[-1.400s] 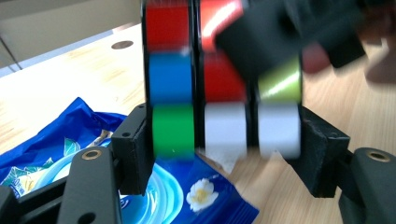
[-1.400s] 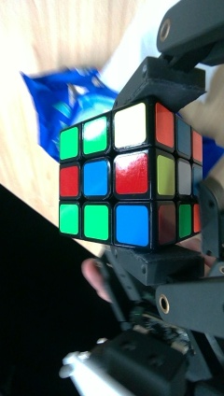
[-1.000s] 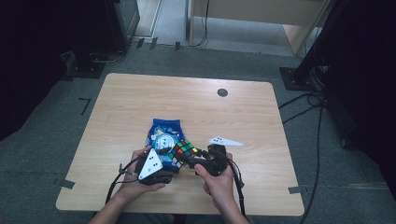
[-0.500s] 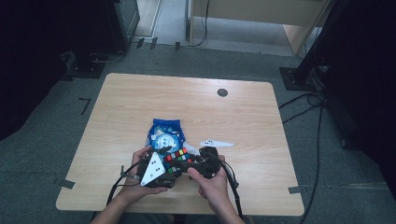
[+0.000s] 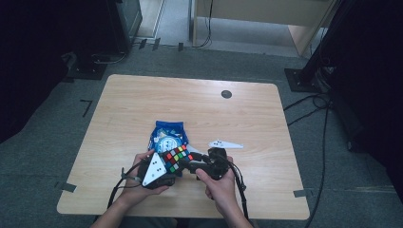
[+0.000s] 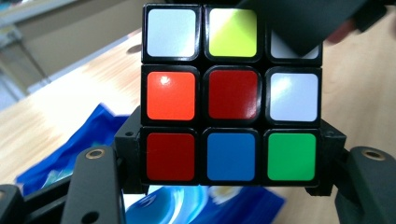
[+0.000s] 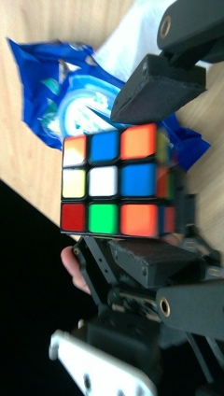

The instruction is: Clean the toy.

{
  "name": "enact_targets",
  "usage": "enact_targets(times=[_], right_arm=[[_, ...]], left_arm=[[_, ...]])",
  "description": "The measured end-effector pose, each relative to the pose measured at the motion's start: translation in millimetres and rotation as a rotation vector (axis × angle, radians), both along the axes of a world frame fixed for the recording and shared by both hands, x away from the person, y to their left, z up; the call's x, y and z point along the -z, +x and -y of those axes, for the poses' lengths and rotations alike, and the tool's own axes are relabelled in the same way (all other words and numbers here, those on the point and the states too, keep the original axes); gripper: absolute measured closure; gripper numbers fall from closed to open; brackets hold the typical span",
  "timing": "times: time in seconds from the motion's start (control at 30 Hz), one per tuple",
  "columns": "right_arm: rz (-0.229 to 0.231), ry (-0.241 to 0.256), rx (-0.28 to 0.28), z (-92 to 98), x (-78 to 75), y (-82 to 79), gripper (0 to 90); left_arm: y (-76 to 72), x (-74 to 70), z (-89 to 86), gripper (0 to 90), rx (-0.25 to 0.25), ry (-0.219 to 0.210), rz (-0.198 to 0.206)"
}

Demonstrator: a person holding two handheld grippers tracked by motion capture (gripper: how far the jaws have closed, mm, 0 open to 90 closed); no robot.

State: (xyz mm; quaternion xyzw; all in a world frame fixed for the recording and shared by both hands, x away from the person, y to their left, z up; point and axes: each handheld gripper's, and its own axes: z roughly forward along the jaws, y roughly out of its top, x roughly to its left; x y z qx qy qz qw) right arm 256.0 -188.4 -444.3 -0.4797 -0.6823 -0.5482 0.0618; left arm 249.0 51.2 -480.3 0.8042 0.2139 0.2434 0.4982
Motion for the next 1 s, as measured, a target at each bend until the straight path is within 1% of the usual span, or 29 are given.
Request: enact_targets(times=[0.03,0.07,0.1,0.13,0.17,0.23,0.27,0.3,0.33,0.4,0.43,0.47,0.5,0.6,0.67,0.73,0.77,0.8,0.83,0.87,0.9,0.93,0.97,1.0], right_arm=[[0.000,0.000,0.000,0.0,0.0,0.0,32.4],[0.029,-0.013,0.046,6.1,-1.5,0.3,34.2],[0.037,-0.031,0.067,8.3,-1.2,0.6,34.3],[0.051,-0.063,0.107,10.8,1.4,1.6,34.7],[0.063,-0.111,0.145,12.1,6.2,2.9,35.1],[0.081,-0.260,0.234,12.2,21.2,5.5,37.2],[0.078,-0.312,0.262,11.8,30.1,6.5,37.9],[0.078,-0.312,0.262,11.8,30.1,6.5,37.9],[0.050,-0.381,0.276,10.8,48.4,9.5,40.6],[0.030,-0.430,0.271,8.7,57.6,11.1,42.6],[0.028,-0.456,0.264,7.3,60.8,11.7,44.6],[0.028,-0.456,0.264,7.3,60.8,11.7,44.6],[0.025,-0.496,0.254,4.9,64.0,12.4,47.3],[0.030,-0.543,0.246,5.1,66.1,12.4,53.7],[0.048,-0.560,0.239,6.9,66.6,11.7,60.2],[0.062,-0.576,0.239,9.6,67.0,11.8,71.2],[0.062,-0.576,0.239,9.6,67.0,11.8,71.2],[0.059,-0.577,0.235,11.7,67.0,12.1,78.2],[0.053,-0.536,0.224,17.2,66.3,13.7,86.9],[0.058,-0.506,0.228,20.0,64.5,13.5,87.6],[0.079,-0.463,0.229,22.7,61.2,13.0,88.1],[0.079,-0.463,0.229,22.7,61.2,13.0,88.1],[0.128,-0.332,0.225,26.8,49.8,10.1,88.7],[0.155,-0.291,0.228,27.4,43.1,8.4,88.9]], left_arm=[[0.0,0.0,0.0,34.1,0.000,0.000,0.000],[4.1,-0.6,-6.9,34.1,-0.019,-0.016,-0.015],[6.3,-1.3,-10.9,34.1,-0.034,-0.027,-0.021],[7.6,-1.8,-13.2,34.1,-0.046,-0.031,-0.025],[8.7,-2.1,-15.0,34.1,-0.054,-0.036,-0.027],[9.3,-2.5,-16.7,34.1,-0.060,-0.040,-0.026],[9.1,-2.7,-16.8,34.1,-0.059,-0.038,-0.024],[9.1,-2.7,-16.8,34.1,-0.059,-0.038,-0.024],[8.6,-2.9,-16.5,34.0,-0.058,-0.036,-0.021],[8.5,-2.9,-16.5,34.0,-0.057,-0.036,-0.021],[8.5,-2.9,-16.4,34.1,-0.057,-0.036,-0.020],[8.5,-2.8,-16.5,34.1,-0.056,-0.036,-0.021],[8.7,-2.4,-16.9,34.1,-0.056,-0.034,-0.023],[8.7,-2.0,-17.7,34.1,-0.059,-0.034,-0.026],[8.7,-2.3,-17.9,34.1,-0.057,-0.039,-0.028],[8.4,-2.4,-17.6,34.1,-0.056,-0.039,-0.029],[8.4,-2.4,-17.6,34.1,-0.056,-0.039,-0.029],[8.4,-2.2,-17.1,34.1,-0.052,-0.040,-0.033],[8.1,-1.1,-15.0,34.1,-0.044,-0.039,-0.040],[7.9,-0.4,-13.4,34.1,-0.037,-0.035,-0.040],[7.9,-0.4,-13.4,34.1,-0.037,-0.035,-0.040],[7.3,0.3,-11.3,34.1,-0.028,-0.035,-0.044],[5.6,1.7,-6.4,34.1,-0.007,-0.029,-0.048],[4.9,2.5,-4.3,34.1,0.003,-0.029,-0.048]])
